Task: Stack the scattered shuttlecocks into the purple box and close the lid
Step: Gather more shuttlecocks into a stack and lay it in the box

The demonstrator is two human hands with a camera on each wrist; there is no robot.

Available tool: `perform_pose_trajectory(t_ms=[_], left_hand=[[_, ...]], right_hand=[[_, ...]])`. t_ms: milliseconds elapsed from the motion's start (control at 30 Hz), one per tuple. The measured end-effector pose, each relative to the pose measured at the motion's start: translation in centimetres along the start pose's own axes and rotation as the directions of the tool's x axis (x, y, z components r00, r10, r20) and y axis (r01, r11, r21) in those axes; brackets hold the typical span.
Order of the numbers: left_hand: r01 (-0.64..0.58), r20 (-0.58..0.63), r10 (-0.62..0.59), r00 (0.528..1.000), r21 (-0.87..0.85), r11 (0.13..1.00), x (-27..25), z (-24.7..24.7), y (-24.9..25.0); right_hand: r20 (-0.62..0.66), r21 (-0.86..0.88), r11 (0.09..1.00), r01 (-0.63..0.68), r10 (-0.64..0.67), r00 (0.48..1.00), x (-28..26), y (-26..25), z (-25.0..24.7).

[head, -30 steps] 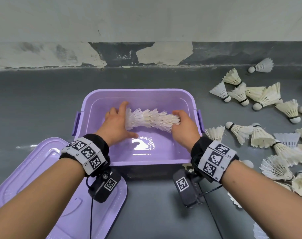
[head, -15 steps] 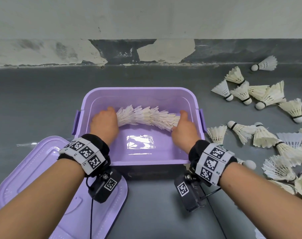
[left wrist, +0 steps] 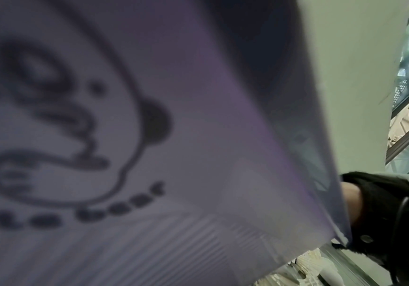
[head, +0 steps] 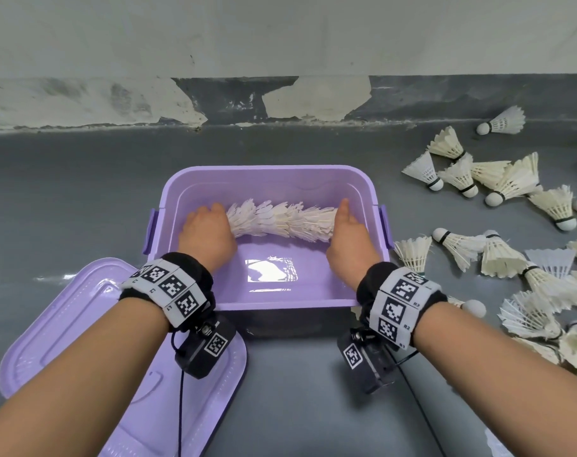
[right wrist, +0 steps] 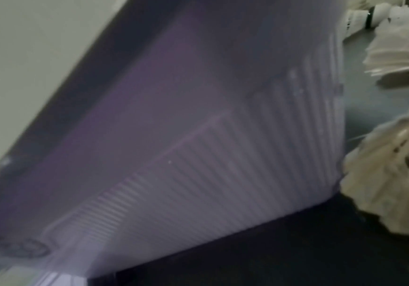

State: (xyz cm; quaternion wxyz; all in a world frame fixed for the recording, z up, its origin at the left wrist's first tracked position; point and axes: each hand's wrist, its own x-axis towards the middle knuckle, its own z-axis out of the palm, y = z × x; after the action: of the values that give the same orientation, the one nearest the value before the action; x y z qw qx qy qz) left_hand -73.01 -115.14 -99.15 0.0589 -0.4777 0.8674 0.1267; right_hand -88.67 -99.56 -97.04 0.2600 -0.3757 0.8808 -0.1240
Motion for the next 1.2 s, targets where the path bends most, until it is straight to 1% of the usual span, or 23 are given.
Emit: perform_pose_trajectory(t_ms=[100, 167, 300, 367, 467, 600, 633, 700, 767, 833, 867, 900, 967, 1033, 1100, 1167, 1200], left_hand=[[-0.012, -0.010, 0.012, 1.000, 0.006, 1.000, -0.1, -0.1, 0.0], [-0.015, -0.010, 0.015, 1.000, 0.008, 1.000, -0.3, -0.2, 0.1], [-0.019, -0.021, 0.019, 1.000, -0.002, 1.000, -0.6, -0.5, 0.3], [-0.010, -0.030, 0.010, 1.000, 0.004, 1.000, -0.9, -0.8, 0.5], [0.006, -0.040, -0.007, 0.999, -0.009, 1.000, -1.3, -1.0, 0.8], [-0.013, -0.040, 0.011, 0.999, -0.050, 0.999, -1.6, -1.1, 1.0], [-0.021, -0.031, 0.019, 0.999, -0.050, 0.999, -1.5, -1.0, 1.0], [-0.038, 0.004, 0.038, 0.999, -0.044, 0.998, -1.5, -1.0, 1.0], [-0.047, 0.035, 0.049, 0.998, -0.050, 0.998, -1.5, -1.0, 1.0], [-0.047, 0.052, 0.050, 0.997, -0.064, 0.997, -1.7, -1.1, 0.9], [-0.049, 0.057, 0.052, 0.997, -0.060, 0.997, -1.8, -1.3, 0.7], [-0.050, 0.062, 0.053, 0.997, -0.047, 0.998, -2.0, -1.4, 0.6], [-0.056, 0.062, 0.057, 0.996, -0.031, 0.998, -2.4, -1.7, 0.8], [-0.077, 0.032, 0.078, 0.996, -0.045, 0.996, -2.9, -2.1, 1.7], [-0.148, -0.019, 0.147, 0.989, -0.073, 0.986, -3.5, -2.4, 3.5], [-0.236, -0.077, 0.228, 0.971, -0.115, 0.965, -4.2, -2.6, 5.9], [-0.282, -0.108, 0.268, 0.957, -0.138, 0.950, -4.5, -2.7, 7.4]], right_hand=[[-0.030, -0.144, 0.988, 0.045, -0.050, 0.998, -0.3, 0.0, 0.1], [-0.055, -0.202, 0.977, 0.071, -0.083, 0.995, -0.4, 0.1, 0.2], [-0.071, -0.376, 0.919, 0.122, -0.160, 0.985, -0.7, 0.0, -0.1], [-0.094, -0.415, 0.903, 0.116, -0.169, 0.981, -0.9, 0.0, 0.0], [-0.143, -0.422, 0.901, 0.104, -0.179, 0.973, -1.2, -0.2, 0.3], [-0.224, -0.335, 0.931, 0.148, -0.231, 0.947, -1.4, -0.3, 0.1], [-0.209, -0.323, 0.932, 0.164, -0.239, 0.948, -1.4, -0.3, 0.1], [-0.104, -0.311, 0.933, 0.181, -0.222, 0.969, -1.3, -0.3, 0.2], [-0.016, -0.293, 0.942, 0.164, -0.176, 0.984, -1.1, -0.3, -0.2], [-0.013, -0.217, 0.963, 0.159, -0.166, 0.986, -1.0, -0.2, -0.8], [-0.044, -0.163, 0.972, 0.169, -0.178, 0.983, -1.1, 0.0, -1.1], [-0.102, -0.107, 0.976, 0.188, -0.198, 0.975, -1.3, 0.3, -1.4], [-0.279, 0.008, 0.971, 0.237, -0.225, 0.934, -2.0, 1.1, -2.2], [-0.450, 0.143, 0.951, 0.273, -0.183, 0.874, -2.9, 2.1, -3.4], [-0.572, 0.203, 0.938, 0.280, -0.118, 0.812, -3.6, 3.8, -4.6], [-0.636, 0.217, 0.944, 0.250, -0.058, 0.769, -4.1, 5.9, -5.2], [-0.649, 0.225, 0.948, 0.224, -0.025, 0.760, -4.5, 7.0, -5.3]])
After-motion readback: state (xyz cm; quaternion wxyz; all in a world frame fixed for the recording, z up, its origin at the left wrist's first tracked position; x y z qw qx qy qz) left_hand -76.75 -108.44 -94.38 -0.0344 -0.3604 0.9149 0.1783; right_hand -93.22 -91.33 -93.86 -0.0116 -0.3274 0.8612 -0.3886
